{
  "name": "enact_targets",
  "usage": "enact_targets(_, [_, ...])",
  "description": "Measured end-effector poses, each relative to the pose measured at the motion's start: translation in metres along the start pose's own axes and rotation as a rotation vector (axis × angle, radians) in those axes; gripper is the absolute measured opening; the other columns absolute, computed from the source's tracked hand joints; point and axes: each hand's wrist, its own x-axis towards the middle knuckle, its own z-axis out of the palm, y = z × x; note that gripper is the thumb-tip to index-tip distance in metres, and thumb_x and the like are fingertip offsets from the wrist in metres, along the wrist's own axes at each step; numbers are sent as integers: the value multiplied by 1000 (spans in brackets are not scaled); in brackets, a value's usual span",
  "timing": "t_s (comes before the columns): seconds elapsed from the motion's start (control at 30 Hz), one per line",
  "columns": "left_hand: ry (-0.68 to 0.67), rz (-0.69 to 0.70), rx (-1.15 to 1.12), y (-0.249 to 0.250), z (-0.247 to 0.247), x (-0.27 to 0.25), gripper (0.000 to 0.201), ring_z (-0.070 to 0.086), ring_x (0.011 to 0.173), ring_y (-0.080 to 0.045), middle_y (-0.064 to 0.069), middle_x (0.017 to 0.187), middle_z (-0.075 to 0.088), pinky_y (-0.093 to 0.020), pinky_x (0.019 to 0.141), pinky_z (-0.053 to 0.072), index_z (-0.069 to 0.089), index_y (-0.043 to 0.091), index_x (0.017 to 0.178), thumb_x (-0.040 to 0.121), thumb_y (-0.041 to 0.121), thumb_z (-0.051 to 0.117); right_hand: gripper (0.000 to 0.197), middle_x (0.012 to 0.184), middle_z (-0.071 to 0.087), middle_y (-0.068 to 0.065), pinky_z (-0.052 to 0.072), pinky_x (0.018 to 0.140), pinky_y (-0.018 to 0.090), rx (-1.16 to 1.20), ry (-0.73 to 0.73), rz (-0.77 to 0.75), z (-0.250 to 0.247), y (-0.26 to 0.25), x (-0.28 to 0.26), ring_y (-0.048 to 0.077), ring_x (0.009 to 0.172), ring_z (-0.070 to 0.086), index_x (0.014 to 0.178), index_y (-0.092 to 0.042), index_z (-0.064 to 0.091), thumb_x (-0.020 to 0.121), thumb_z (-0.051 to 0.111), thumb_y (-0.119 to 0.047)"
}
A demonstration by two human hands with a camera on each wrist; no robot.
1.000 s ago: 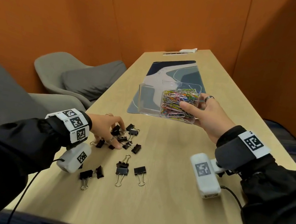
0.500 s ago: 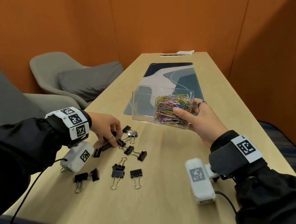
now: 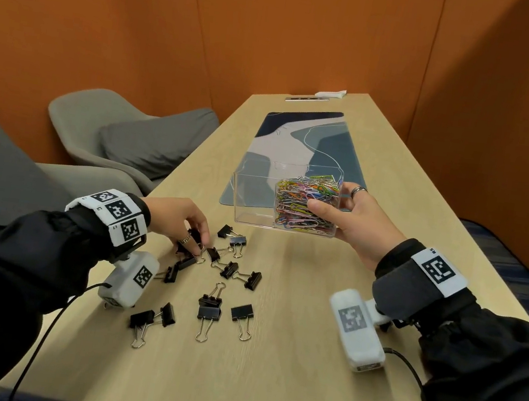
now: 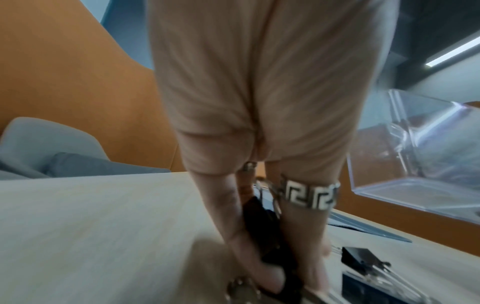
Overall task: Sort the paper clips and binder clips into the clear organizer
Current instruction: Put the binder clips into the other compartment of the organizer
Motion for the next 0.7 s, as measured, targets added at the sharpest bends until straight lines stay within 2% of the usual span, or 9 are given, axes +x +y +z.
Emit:
enact_targets(0.07, [20,4,-13,-4,-2,0,18,59,82,-13,-2,97,66,-20,74,53,67,23,80,75,10,77,92,124,59,7,51,94,48,6,-3,9,1,0,0,25,111,60,133,-15,41,55,78,-46])
enact_targets(0.13, [44,14,-48,-8,-3,0,18,58,82,-14,-2,93,65,-18,72,52,67,22,81,77,7,75,77,121,61,7,52,94,47,15,-9,23,1,2,3,24,108,62,133,-14,41,68,77,-34])
enact_targets(0.2, [72,7,-121,-11,-4,-1,16,59,81,-14,-2,91,65,-16,68,50,67,19,85,78,6,74,70,120,61,7,52,93,46,17,-13,33,1,3,4,24,107,63,134,-13,41,75,75,-27])
enact_targets(0.33, [142,8,-334,-10,-10,-9,15,59,71,-13,-7,88,63,-13,60,50,66,7,93,80,-1,69,65,120,62,7,52,93,47,15,-23,42,2,3,4,25,107,63,132,-13,42,77,74,-25])
enact_targets(0.47, [300,87,-564,8,-31,-23,12,60,75,-16,-9,89,64,-14,60,52,64,6,90,82,-4,64,65,119,63,7,53,93,46,17,-31,52,3,4,4,24,105,64,131,-13,43,76,74,-26])
enact_targets(0.57, [379,165,-657,31,-50,-31,18,63,79,-15,-6,91,66,-13,62,52,65,9,94,80,-3,64,50,115,65,6,54,91,42,17,-50,53,4,2,1,22,102,66,121,-15,48,78,72,-23])
enact_targets(0.63, [402,227,-699,48,-57,-32,19,64,75,-14,-7,91,66,-14,64,53,65,9,94,79,-3,65,44,113,66,6,55,88,39,24,-66,51,5,1,-1,21,101,66,118,-16,49,80,70,-20])
enact_targets(0.7, [425,289,-722,63,-58,-30,19,64,68,-12,-8,88,64,-15,64,53,65,7,92,78,-6,65,48,115,64,6,55,87,37,17,-68,44,6,0,-2,21,103,65,121,-15,48,80,71,-21])
